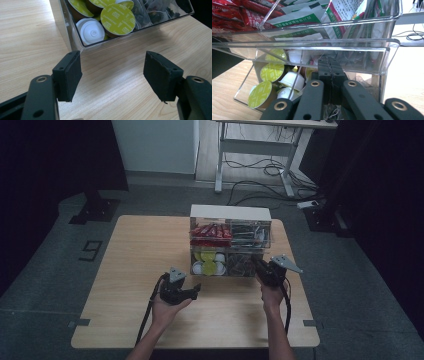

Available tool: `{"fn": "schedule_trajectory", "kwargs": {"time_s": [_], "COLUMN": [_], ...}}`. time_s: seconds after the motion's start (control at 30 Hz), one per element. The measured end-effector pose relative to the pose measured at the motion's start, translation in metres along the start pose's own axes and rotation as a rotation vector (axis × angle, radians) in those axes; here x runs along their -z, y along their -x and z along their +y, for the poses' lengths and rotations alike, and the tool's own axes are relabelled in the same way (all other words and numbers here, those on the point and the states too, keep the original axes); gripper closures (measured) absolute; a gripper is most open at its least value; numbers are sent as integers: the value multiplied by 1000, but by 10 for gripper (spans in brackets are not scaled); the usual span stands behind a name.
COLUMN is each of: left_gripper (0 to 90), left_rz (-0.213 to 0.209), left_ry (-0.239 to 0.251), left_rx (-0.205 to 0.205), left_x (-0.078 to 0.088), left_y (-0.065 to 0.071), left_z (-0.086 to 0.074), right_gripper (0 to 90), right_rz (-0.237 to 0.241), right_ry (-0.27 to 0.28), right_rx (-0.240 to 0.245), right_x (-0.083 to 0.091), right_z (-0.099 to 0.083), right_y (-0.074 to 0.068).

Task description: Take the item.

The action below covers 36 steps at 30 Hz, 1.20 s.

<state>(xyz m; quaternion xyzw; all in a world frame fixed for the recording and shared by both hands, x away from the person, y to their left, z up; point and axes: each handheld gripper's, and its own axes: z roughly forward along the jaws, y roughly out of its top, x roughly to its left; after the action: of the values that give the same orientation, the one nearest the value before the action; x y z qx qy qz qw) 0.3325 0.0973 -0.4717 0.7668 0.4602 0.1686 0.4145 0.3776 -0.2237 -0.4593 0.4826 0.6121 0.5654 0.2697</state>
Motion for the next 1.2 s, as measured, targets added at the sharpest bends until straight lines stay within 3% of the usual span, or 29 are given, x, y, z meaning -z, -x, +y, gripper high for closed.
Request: {"fn": "schedule_trajectory", "kwargs": {"time_s": [0.37, 1.07, 1.2], "left_gripper": [313, 314, 314], "left_rz": [12, 24, 23], "left_ry": [-1, -6, 1], "left_rx": [12, -50, -44], "left_x": [-11, -34, -38], "left_y": [0, 14, 15], "left_z": [6, 32, 36], "right_gripper": [894, 894, 894], "right_rz": [6, 9, 9], "right_ry": [8, 13, 12], "right_rx": [-4, -7, -8], "right_x": [3, 4, 4], "right_z": [2, 2, 2], "right_y": [2, 2, 2]}}
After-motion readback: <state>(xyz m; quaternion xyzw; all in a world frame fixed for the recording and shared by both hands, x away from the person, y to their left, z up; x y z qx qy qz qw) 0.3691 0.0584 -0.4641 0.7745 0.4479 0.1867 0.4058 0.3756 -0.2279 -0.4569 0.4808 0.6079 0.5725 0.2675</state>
